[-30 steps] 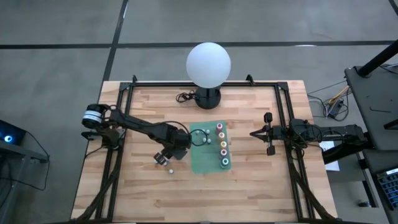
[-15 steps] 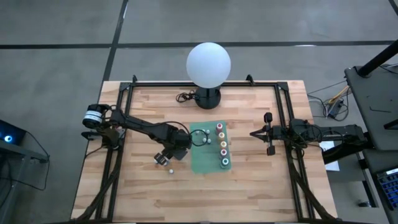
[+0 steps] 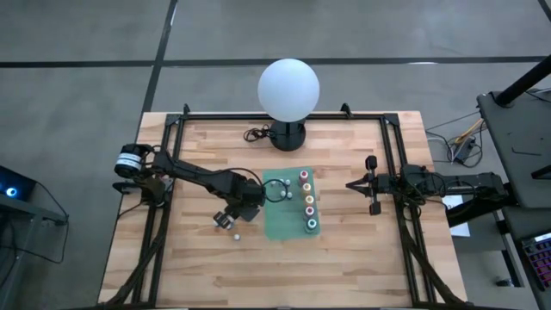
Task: Pick & Place food coloring
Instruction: Put the top small blue food coloring bottle into the green bin
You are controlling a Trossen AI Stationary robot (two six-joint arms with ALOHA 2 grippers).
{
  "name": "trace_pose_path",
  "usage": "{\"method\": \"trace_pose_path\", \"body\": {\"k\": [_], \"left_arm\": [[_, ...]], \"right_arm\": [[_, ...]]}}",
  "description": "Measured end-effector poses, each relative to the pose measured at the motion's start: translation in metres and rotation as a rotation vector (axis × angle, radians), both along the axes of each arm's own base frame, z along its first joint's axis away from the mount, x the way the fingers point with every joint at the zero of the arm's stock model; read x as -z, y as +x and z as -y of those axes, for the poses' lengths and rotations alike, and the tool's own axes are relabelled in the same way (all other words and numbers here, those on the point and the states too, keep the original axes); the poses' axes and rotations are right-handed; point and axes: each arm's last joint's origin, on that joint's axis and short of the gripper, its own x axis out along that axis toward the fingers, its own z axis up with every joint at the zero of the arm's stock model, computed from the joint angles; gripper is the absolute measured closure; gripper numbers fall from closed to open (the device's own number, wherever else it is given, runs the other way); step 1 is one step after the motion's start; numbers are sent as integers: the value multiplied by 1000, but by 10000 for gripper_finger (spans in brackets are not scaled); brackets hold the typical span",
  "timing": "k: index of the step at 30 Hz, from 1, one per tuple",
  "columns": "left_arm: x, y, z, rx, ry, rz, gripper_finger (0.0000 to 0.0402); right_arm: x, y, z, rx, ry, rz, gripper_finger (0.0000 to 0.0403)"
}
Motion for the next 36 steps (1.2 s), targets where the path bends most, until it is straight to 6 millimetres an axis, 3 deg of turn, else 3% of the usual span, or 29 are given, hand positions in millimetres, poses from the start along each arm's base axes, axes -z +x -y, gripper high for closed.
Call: {"method": "trace_pose_path", "body": {"k": [5,17,36], "left_arm": [[0,0,0,0,-1,0,355],[-1,-1,-1,-4,6,-7,355],[-38,14,-6,-23,51,58,356]], "right_arm": [[0,0,0,0,-1,0,394],[0,0,0,1,0,0,394],[0,0,0,0,-2,0,394]]}}
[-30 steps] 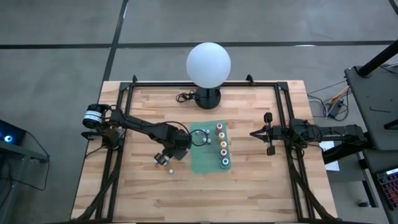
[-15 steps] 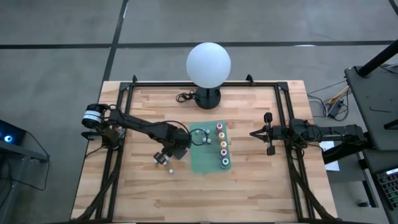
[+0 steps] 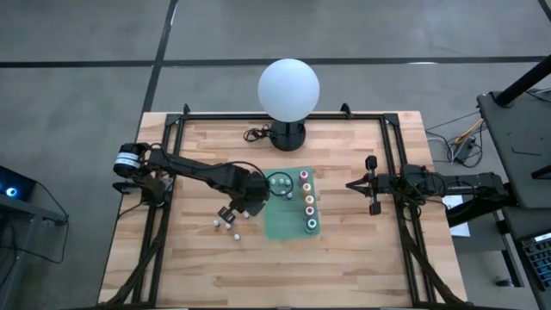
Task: Pick & Place food coloring
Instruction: Put the top small blue food coloring bottle into the green bin
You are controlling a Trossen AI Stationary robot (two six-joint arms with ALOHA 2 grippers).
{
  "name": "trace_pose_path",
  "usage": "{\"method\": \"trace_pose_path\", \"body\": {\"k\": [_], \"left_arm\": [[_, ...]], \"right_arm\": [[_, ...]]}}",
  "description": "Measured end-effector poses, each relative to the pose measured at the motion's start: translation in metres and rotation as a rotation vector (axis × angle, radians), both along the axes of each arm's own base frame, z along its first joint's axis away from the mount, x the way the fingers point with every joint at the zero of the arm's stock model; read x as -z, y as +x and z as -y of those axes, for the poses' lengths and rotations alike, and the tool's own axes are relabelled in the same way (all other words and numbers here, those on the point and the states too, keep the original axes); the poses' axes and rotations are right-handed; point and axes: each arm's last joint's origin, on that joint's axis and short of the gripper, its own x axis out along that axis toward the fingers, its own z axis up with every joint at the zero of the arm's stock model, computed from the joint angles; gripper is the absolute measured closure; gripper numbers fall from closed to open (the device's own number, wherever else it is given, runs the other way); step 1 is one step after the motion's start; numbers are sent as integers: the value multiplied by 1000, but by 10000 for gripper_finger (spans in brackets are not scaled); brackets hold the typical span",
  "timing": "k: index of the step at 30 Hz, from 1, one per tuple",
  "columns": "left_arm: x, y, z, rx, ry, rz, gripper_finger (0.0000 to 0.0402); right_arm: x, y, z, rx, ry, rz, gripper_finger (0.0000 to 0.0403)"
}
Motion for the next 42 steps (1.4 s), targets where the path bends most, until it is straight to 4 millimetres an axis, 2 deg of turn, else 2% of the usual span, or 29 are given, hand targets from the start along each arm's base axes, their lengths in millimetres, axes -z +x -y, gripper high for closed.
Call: {"method": "trace_pose_path", "body": {"k": [5,19,27,35,42], "left_arm": [[-5,0,-1,-2,2,-8,356],[-46,16,-14,-62,-9,80,356],[-44,24,-17,-90,-11,40,356],[-54,46,-26,-128,-13,57,356],[-61,64,-34,-252,-44,77,356]], "right_arm": [[0,0,0,0,0,0,394],[0,0,0,-1,2,0,394],[0,0,0,0,2,1,394],[0,0,0,0,1,1,394],[0,0,0,0,0,1,394]]}}
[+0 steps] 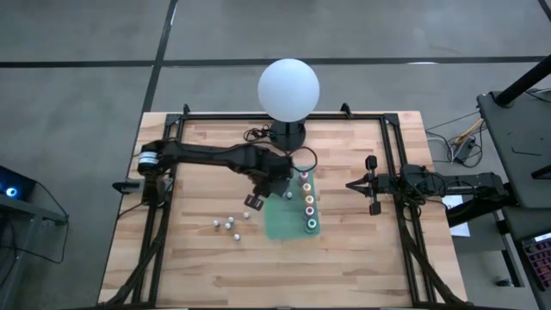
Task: Pick & Place food coloring
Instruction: Put the top small blue food coloring bottle into the green bin
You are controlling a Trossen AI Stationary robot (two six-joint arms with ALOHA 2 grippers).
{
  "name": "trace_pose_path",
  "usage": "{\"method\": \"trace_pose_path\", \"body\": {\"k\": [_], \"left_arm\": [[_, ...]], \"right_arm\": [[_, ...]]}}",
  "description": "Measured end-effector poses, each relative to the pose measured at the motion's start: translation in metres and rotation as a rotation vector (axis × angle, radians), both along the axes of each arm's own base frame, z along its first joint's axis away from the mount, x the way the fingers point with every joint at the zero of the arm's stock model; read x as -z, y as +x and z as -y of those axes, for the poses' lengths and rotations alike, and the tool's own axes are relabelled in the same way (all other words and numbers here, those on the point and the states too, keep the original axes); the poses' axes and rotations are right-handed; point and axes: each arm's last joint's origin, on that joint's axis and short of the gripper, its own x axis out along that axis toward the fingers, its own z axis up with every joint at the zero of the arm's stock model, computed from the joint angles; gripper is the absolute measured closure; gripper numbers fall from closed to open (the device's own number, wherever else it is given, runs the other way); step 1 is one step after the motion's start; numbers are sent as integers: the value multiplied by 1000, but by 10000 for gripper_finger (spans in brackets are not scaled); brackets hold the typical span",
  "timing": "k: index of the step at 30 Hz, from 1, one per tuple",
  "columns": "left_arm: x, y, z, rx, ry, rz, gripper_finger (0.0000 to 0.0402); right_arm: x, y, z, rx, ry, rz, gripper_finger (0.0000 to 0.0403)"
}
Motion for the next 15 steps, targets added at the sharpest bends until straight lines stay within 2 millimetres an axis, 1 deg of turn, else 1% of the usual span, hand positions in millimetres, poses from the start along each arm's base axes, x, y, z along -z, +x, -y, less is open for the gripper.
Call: {"method": "trace_pose_path", "body": {"k": [4,7,13,15], "left_arm": [[1,6,-2,-50,-16,-26,356],[6,9,-4,-77,-23,-68,356],[12,17,-4,-130,-39,-87,356],[16,20,-4,-136,-53,-101,356]], "right_arm": [[0,0,0,1,0,0,394],[0,0,0,1,2,1,394],[0,0,0,0,0,0,394],[0,0,0,0,2,1,394]]}}
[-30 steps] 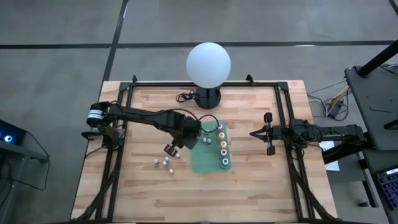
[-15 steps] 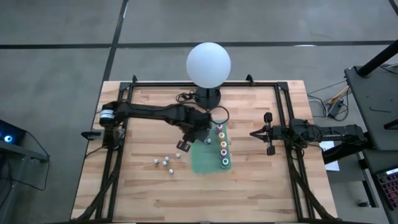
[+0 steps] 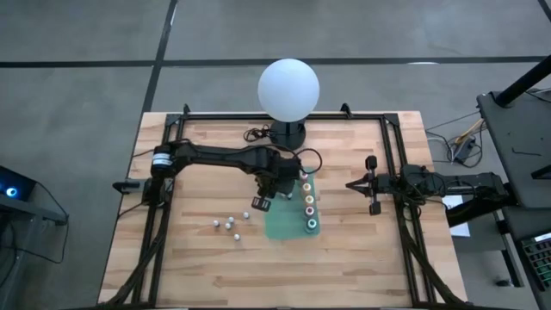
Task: Pick & Place food coloring
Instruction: Put the top small blue food coloring bottle into the green bin
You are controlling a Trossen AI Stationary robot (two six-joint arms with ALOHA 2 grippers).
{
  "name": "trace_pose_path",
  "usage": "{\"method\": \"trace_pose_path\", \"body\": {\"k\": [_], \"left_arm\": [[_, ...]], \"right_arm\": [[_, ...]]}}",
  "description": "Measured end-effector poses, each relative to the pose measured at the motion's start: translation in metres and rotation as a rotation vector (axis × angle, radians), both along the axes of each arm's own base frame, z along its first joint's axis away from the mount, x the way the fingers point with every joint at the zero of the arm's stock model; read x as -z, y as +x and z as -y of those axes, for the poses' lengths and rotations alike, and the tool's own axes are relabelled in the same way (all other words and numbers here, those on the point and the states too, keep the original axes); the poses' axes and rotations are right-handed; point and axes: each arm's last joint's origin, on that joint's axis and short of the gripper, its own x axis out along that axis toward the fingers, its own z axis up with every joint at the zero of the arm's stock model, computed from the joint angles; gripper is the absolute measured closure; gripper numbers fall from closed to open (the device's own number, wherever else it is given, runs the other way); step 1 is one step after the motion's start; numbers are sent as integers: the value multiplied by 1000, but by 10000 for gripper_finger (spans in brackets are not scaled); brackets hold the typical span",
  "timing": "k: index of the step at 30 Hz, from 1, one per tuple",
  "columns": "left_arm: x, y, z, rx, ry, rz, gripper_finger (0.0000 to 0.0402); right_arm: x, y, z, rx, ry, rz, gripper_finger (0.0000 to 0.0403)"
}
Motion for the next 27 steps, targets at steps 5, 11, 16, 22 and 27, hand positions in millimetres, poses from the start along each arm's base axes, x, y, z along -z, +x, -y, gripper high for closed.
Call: {"method": "trace_pose_path", "body": {"k": [5,11,16,22,27], "left_arm": [[10,5,1,3,-29,-19,356],[18,10,0,22,-29,-9,356],[29,15,-1,21,-29,-19,356],[43,19,-6,11,-30,-54,356],[48,22,-11,-1,-28,-50,356]], "right_arm": [[0,0,0,0,-1,-1,394],[0,0,0,0,-2,-1,394],[0,0,0,-1,-1,-1,394],[0,0,0,-1,-1,-1,394],[0,0,0,-1,-2,-1,394]]}}
